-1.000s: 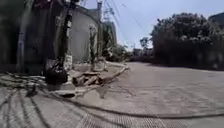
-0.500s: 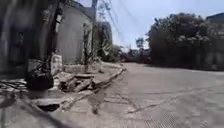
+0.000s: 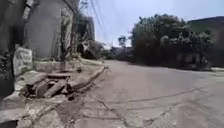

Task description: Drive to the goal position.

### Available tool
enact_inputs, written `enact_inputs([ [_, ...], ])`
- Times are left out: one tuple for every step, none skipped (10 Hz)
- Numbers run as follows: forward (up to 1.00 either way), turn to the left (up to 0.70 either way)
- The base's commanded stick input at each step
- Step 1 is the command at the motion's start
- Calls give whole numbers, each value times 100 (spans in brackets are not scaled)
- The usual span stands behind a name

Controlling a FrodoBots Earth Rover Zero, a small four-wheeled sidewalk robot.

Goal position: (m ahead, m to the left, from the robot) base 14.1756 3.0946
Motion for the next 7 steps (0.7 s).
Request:
enact_inputs([
  [100, -40],
  [100, -32],
  [100, -9],
  [100, 0],
  [100, 0],
  [100, 0],
  [100, 0],
])
